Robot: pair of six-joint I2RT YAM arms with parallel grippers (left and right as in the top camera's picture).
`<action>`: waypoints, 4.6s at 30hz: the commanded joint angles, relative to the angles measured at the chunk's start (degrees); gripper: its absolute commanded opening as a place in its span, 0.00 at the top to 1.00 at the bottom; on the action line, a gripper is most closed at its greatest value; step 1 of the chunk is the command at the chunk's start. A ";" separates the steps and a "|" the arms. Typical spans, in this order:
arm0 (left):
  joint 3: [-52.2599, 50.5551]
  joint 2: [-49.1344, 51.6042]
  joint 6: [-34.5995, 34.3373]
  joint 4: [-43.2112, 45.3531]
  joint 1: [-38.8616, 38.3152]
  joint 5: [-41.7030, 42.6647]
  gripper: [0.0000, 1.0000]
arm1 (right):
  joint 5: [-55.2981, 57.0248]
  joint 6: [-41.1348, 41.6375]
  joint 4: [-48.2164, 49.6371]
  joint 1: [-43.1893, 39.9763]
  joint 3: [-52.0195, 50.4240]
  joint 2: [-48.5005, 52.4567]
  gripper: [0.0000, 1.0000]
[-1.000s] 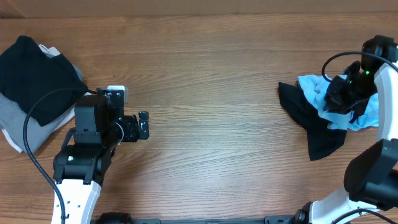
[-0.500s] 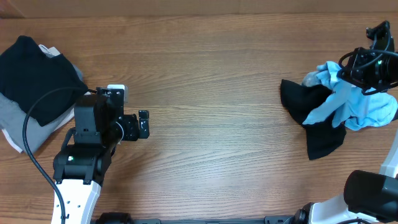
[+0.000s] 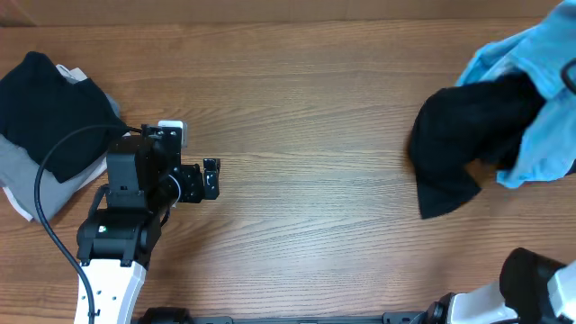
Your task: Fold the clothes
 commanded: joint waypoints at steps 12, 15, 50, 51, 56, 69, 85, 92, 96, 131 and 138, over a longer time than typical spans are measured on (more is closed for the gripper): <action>1.38 0.07 -0.59 0.46 -0.39 0.92 0.00 | -37.75 -13.33 4.26 1.18 3.89 -0.46 0.96; 1.38 0.07 -0.61 0.48 -0.39 1.03 0.00 | -45.90 -16.17 0.15 6.36 3.89 1.03 0.96; 1.38 4.00 -2.08 2.36 -0.39 12.24 0.00 | -19.65 -21.68 -9.97 48.39 -4.00 25.03 0.92; 1.38 4.83 -2.08 2.29 -0.39 12.24 0.00 | -19.65 -21.66 -8.68 49.03 -5.55 25.03 0.92; 1.38 8.04 -2.05 2.95 -0.42 12.22 0.00 | -19.63 -19.93 1.57 52.39 -15.85 25.03 0.76; 1.16 15.72 -7.98 -0.55 -6.45 6.34 0.00 | 13.79 -0.61 -10.78 35.12 -18.03 17.68 0.58; 1.16 45.40 -14.12 15.89 -7.65 8.17 0.21 | 10.16 0.61 -20.79 17.38 -18.14 17.46 0.57; 1.16 49.29 -15.41 17.42 -11.08 8.11 0.34 | 10.16 0.42 -20.83 17.38 -18.14 17.44 0.57; 1.16 49.29 -15.41 17.31 -11.45 8.11 0.31 | 10.16 0.42 -20.85 17.38 -18.14 17.46 0.57; 8.66 32.17 -16.74 2.25 0.26 -2.47 0.96 | 16.20 3.06 -21.49 17.35 -18.25 17.46 0.56; 8.68 23.39 -15.93 0.00 7.21 -5.42 0.96 | 16.20 3.50 -21.49 17.31 -23.76 17.46 0.56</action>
